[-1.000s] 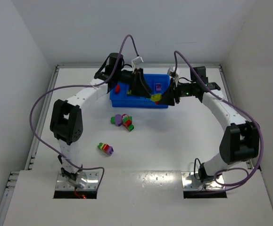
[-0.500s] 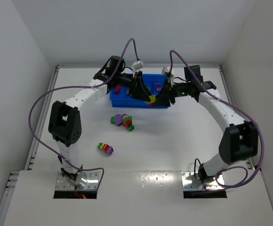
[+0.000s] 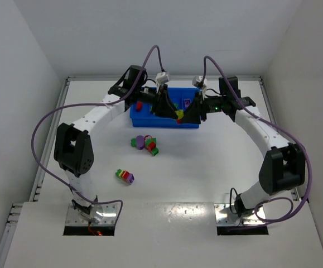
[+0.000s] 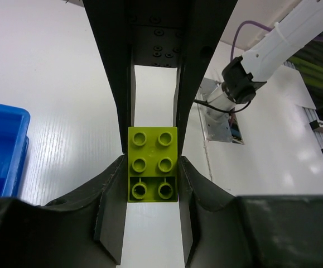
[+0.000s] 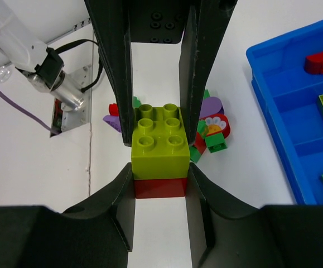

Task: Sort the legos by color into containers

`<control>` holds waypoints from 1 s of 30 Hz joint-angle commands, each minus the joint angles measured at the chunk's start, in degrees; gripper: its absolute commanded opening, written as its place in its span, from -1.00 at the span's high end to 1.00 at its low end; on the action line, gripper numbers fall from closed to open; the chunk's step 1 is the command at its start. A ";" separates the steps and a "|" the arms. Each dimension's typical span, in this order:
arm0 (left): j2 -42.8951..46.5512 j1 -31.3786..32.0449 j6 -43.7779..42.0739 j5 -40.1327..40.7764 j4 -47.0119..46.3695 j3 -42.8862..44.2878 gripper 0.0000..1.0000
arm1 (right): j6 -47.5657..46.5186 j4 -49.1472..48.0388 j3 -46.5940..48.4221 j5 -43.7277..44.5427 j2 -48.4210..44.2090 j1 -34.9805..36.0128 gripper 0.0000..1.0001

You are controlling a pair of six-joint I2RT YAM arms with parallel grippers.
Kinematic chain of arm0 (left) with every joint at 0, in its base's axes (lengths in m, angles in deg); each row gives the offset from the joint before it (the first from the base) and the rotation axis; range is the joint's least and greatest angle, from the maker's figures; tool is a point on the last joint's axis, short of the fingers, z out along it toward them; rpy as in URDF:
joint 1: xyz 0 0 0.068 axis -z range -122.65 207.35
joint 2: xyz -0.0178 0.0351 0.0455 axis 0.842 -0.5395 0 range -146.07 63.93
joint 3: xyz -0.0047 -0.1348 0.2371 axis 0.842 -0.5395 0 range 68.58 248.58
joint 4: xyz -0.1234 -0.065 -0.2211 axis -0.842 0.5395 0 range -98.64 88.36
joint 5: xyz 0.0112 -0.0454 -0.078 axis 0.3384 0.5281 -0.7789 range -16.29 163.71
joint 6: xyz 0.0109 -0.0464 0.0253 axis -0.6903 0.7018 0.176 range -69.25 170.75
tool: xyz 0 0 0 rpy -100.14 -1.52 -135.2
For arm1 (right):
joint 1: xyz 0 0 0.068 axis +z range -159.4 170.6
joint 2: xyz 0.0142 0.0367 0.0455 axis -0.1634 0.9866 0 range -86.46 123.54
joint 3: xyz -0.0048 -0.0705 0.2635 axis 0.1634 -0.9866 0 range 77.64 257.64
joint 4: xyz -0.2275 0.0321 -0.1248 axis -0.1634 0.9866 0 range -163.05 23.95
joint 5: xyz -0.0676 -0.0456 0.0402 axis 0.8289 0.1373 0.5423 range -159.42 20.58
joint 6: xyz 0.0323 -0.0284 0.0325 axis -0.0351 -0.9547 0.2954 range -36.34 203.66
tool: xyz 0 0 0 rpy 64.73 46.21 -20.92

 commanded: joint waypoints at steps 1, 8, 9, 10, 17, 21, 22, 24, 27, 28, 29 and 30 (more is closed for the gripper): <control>2.44 1.07 -4.63 2.13 0.52 0.78 0.85 | 3.59 -5.25 -0.57 -3.86 0.20 0.36 1.00; 2.44 -5.51 13.72 6.09 -17.82 3.60 0.90 | -4.56 1.25 -5.94 -2.63 -2.16 0.36 1.00; 2.44 -6.04 15.05 7.57 -19.76 4.21 0.90 | -4.58 1.26 -6.98 -2.02 -2.17 0.36 1.00; 1.75 -6.05 15.58 8.63 -20.56 4.21 0.90 | -4.58 1.26 -8.12 -2.01 -2.95 0.36 1.00; 1.04 -7.45 16.39 19.96 -21.64 1.67 0.90 | -6.96 3.11 -10.59 0.27 -5.51 0.36 1.00; -0.19 -6.14 10.49 35.42 -16.97 -0.44 0.90 | -6.96 3.11 -10.07 1.68 -6.04 -0.16 1.00; -0.98 -5.61 9.71 40.06 -16.36 -0.97 0.90 | -6.96 2.59 -10.07 2.29 -6.04 -0.16 1.00; -2.12 -4.83 8.47 45.09 -14.86 -0.97 0.87 | -6.96 2.58 -9.37 2.82 -6.04 -0.16 1.00; -5.19 -3.42 6.81 54.59 -13.02 -0.97 0.87 | -6.96 2.58 -8.32 3.35 -6.04 -0.68 1.00; -7.12 -3.41 5.93 58.00 -12.49 -0.19 0.87 | -6.96 2.58 -8.31 3.87 -6.04 -0.69 1.00; -8.09 -2.80 5.92 59.43 -11.35 0.34 0.87 | -6.96 2.58 -7.70 4.49 -6.04 -0.69 1.00; -8.89 -2.80 5.05 60.23 -11.34 0.35 0.87 | -6.96 2.58 -7.70 4.49 -6.56 -0.69 1.00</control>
